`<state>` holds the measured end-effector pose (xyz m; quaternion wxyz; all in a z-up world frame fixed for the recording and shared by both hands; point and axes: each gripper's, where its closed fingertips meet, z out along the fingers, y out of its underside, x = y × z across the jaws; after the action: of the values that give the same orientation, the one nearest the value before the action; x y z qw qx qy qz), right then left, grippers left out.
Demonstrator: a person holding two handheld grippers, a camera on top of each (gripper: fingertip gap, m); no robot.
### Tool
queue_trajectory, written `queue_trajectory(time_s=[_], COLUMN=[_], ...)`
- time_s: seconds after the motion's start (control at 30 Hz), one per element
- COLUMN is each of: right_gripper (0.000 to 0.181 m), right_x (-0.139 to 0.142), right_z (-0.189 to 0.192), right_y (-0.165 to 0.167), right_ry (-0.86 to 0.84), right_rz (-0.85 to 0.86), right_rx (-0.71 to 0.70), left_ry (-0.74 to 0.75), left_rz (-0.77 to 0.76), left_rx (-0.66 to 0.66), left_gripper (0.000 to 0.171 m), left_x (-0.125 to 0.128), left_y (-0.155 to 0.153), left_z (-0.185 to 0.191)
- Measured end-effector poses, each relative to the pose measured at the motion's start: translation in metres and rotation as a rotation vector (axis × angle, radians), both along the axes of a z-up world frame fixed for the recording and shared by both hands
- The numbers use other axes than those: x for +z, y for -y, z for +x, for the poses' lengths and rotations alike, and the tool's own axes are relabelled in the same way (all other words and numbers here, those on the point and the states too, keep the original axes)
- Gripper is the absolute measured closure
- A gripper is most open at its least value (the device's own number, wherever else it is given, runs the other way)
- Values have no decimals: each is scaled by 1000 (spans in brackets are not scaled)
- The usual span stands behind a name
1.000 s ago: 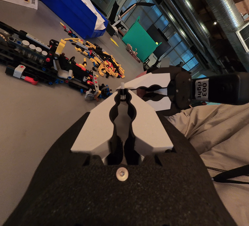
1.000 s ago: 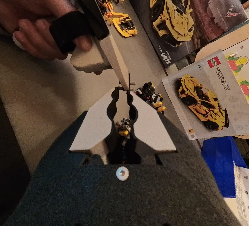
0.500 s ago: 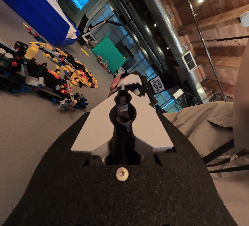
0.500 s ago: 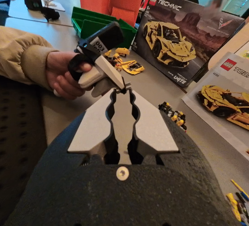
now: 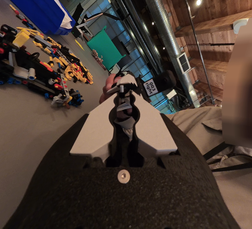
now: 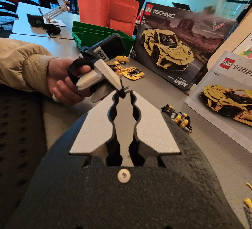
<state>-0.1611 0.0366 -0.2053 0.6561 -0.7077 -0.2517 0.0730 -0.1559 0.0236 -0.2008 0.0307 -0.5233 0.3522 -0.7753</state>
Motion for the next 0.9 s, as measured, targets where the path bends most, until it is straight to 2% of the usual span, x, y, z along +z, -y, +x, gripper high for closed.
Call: queue_trajectory(time_s=[0.17, 0.27, 0.3, 0.37, 0.43, 0.47, 0.5, 0.57, 0.67, 0.7, 0.8, 0.9], right_gripper=[165, 171, 173, 176, 176, 177, 179, 180, 181, 181, 181, 168], right_x=[3, 2, 4, 3, -2, -3, -2, -5, -6, -4, -1, 6], right_z=[-4, 5, 10, 20, 25, 27, 28, 28, 35, 40, 76, 111], right_y=[4, -1, -1, -4, -9, -10, -11, -13, -15, -15, -19, -17], right_ry=[-96, -58, -55, -43, -34, -26, -23, -24, -24, -29, -69, -210], right_rz=[-32, -12, 9, -1, -39, -43, -33, -43, -43, -34, -29, -9], right_rx=[69, -4, -36, -89, -117, -130, -137, -135, -183, -198, -365, -452], left_ry=[-1, -87, -155, -359, -613, -739, -863, -1079, -1066, -1101, -1173, -1166], left_rz=[-6, 108, 178, 415, 741, 906, 1031, 1086, 1007, 1029, 1104, 1086], left_rx=[-33, 118, 219, 518, 828, 946, 1008, 1030, 1043, 1023, 952, 947], left_gripper=[164, 165, 165, 165, 165, 165, 165, 164, 165, 165, 164, 164], left_x=[2, -12, -22, -46, -60, -62, -66, -84, -87, -92, -109, -112], left_y=[2, -27, -51, -122, -198, -228, -249, -271, -270, -269, -264, -263], left_z=[-3, 0, -2, -22, -71, -100, -126, -165, -170, -170, -164, -161])
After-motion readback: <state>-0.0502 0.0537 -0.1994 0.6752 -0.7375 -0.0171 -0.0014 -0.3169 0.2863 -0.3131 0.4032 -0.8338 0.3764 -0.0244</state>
